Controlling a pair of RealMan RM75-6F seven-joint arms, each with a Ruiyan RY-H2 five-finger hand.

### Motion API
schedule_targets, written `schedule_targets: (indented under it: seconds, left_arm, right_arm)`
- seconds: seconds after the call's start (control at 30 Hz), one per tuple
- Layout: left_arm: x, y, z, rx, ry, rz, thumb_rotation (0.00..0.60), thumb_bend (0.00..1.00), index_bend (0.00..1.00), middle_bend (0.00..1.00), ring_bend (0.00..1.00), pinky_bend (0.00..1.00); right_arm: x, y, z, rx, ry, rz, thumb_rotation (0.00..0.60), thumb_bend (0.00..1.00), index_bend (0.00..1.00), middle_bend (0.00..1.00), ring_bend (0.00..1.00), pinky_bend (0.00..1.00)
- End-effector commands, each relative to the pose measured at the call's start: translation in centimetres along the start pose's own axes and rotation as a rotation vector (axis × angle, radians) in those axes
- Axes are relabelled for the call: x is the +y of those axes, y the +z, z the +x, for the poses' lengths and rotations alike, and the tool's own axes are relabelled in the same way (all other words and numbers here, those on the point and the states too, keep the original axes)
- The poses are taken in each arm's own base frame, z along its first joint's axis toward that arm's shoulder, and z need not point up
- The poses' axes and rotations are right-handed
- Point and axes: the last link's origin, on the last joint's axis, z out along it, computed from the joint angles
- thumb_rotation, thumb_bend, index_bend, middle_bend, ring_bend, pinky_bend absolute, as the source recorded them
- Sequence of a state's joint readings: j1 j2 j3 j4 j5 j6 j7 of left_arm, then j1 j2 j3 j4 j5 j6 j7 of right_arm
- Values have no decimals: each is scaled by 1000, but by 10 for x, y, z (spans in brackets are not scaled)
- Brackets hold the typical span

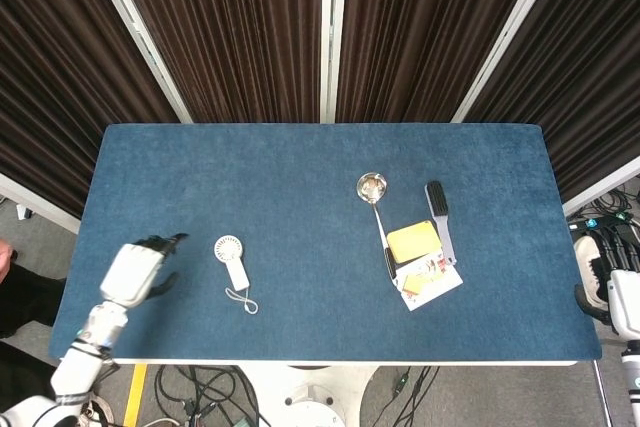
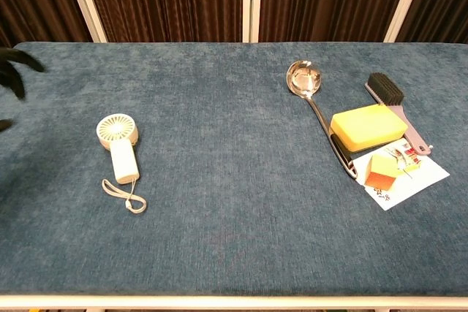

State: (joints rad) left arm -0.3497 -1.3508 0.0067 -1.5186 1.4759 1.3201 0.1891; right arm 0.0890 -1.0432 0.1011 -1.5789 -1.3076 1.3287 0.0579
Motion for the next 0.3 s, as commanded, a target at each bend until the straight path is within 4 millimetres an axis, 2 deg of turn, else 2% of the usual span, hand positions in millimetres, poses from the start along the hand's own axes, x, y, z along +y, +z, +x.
schedule_targets:
  seconds: [0.03,0.13,0.3]
  left_arm:
    - [-21,-18,9,25,-7,78,600,107,191,143,63,286]
    - [-33,-29,15,45,-11,116,600,89,191,143,62,279]
    - [-40,-41,19,56,-10,146,600,88,191,143,62,277]
  right_arm:
    - [0,-1,-1,0,-4,3,600,304,0,0,0,0]
    - [-1,-1,-1,1,-11,10,600,304,0,0,0,0]
    - [-3,-2,2,9,-16,16,600,304,0,0,0,0]
